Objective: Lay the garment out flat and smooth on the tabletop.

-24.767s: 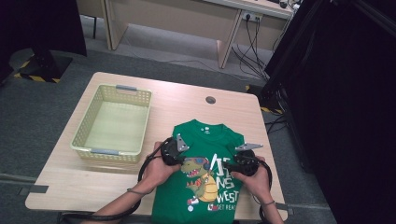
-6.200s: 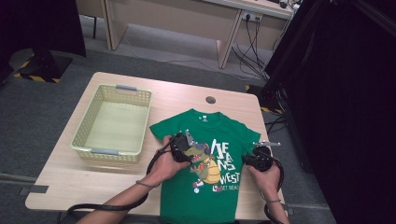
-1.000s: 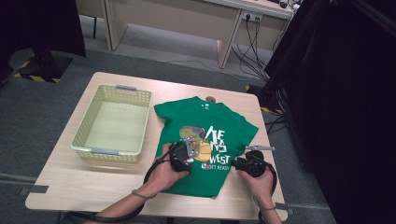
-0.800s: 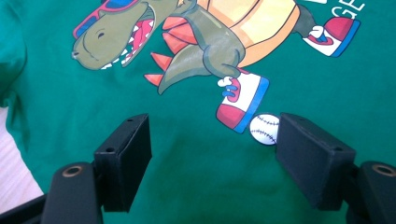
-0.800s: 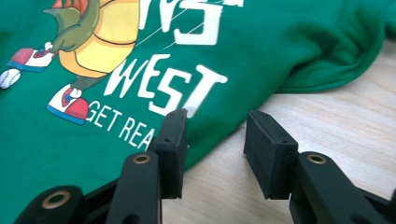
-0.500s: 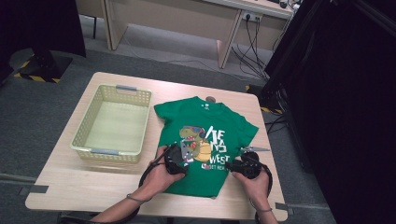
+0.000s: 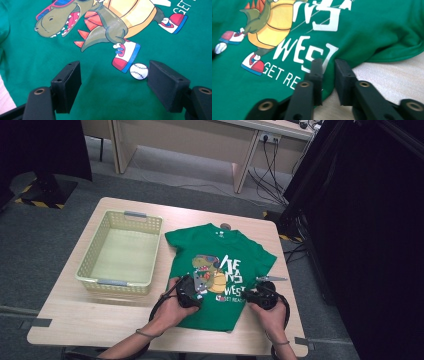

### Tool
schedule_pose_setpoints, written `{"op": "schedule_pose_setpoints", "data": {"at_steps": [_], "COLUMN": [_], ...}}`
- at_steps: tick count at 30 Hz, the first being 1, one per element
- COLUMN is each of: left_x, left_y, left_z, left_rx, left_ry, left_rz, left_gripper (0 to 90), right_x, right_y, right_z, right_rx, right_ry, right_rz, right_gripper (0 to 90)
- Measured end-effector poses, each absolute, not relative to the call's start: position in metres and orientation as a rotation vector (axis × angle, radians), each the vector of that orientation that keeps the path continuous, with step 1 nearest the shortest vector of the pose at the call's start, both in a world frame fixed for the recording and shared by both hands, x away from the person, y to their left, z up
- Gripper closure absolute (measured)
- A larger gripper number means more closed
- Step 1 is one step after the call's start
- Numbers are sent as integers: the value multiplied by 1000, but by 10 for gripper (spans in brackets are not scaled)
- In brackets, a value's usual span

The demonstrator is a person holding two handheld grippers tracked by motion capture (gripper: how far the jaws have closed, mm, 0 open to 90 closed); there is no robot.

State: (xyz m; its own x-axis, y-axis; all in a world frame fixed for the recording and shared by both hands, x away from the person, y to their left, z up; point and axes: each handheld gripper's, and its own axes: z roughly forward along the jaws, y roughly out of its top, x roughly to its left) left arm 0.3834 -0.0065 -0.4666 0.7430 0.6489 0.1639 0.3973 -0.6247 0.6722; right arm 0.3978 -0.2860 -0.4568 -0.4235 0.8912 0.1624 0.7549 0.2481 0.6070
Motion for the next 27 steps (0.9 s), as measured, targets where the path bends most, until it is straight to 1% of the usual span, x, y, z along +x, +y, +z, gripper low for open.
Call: {"op": "schedule_pose_setpoints", "data": {"at_steps": [3, 10, 17, 20, 23, 27], "left_x": [384, 384, 385, 385, 384, 384], "left_y": [-7, -9, -9, -9, -10, -10], "left_z": [-466, -466, -466, -466, -466, -467], "left_rx": [2320, 2325, 2326, 2317, 2323, 2317], "left_ry": [780, 770, 762, 771, 760, 761], "left_rz": [531, 539, 535, 533, 539, 540], "left_gripper": [262, 262, 262, 260, 261, 261], "right_x": [398, 399, 402, 402, 401, 398], "right_y": [-287, -283, -277, -277, -285, -293], "right_z": [-452, -432, -423, -421, -427, -440], "right_rx": [1539, 1489, 1465, 1459, 1503, 1554], "right_ry": [2297, 2287, 2294, 2306, 2292, 2293], "right_rz": [958, 1026, 1073, 1050, 1002, 959], "right_gripper": [819, 819, 817, 754, 701, 662]}}
